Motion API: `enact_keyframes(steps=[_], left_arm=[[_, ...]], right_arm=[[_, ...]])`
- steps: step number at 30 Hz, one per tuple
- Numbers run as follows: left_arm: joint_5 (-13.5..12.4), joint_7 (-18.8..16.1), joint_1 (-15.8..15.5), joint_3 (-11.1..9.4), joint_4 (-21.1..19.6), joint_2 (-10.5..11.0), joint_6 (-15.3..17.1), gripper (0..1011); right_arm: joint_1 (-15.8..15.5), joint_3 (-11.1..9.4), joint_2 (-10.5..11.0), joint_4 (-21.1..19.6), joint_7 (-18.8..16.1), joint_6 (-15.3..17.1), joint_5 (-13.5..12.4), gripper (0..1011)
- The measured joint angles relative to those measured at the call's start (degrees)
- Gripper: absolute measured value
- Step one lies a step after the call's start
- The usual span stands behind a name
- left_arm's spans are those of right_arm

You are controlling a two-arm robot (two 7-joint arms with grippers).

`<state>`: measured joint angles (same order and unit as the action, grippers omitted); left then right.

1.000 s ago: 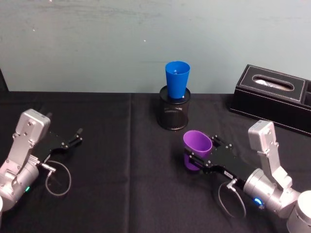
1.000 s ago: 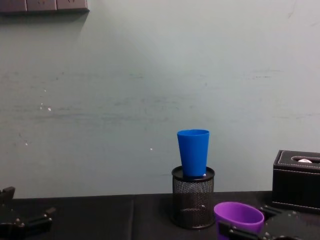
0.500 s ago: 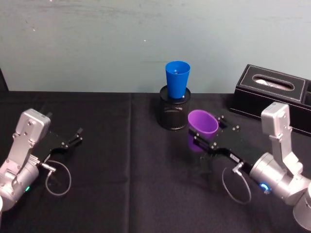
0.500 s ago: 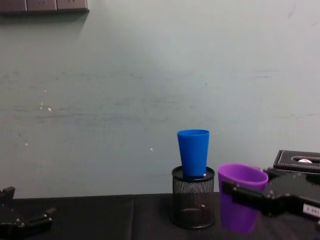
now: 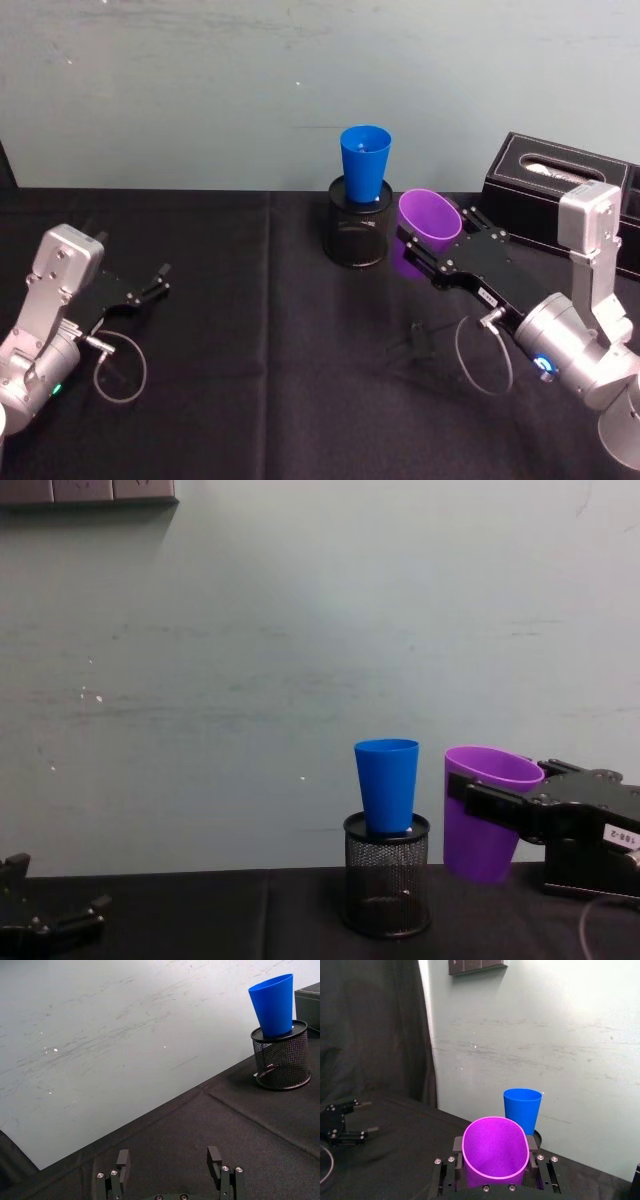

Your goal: Pick up one cup with a gripper and tap it against the other cup.

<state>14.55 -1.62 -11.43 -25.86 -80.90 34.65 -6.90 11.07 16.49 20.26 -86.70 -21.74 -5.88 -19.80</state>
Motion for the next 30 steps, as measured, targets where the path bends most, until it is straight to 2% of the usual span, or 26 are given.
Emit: enact_keyframes(steps=[7,13,30], left_arm=[[0.0,0.0,0.0,0.0,0.0,0.0,0.0,1011],[0.0,0.0,0.0,0.0,0.0,0.0,0.0,1012],[0.0,0.0,0.0,0.0,0.0,0.0,0.0,1012]], right_arm=[[-0.8,-0.3,-1.2,-1.0,2.2,2.1,0.5,721],[-1.1,0.1,-1.0,-1.0,3.7,1.5,4.0,721],[-1.0,0.0,-1.2,-1.0,3.6,1.7,3.1,721]])
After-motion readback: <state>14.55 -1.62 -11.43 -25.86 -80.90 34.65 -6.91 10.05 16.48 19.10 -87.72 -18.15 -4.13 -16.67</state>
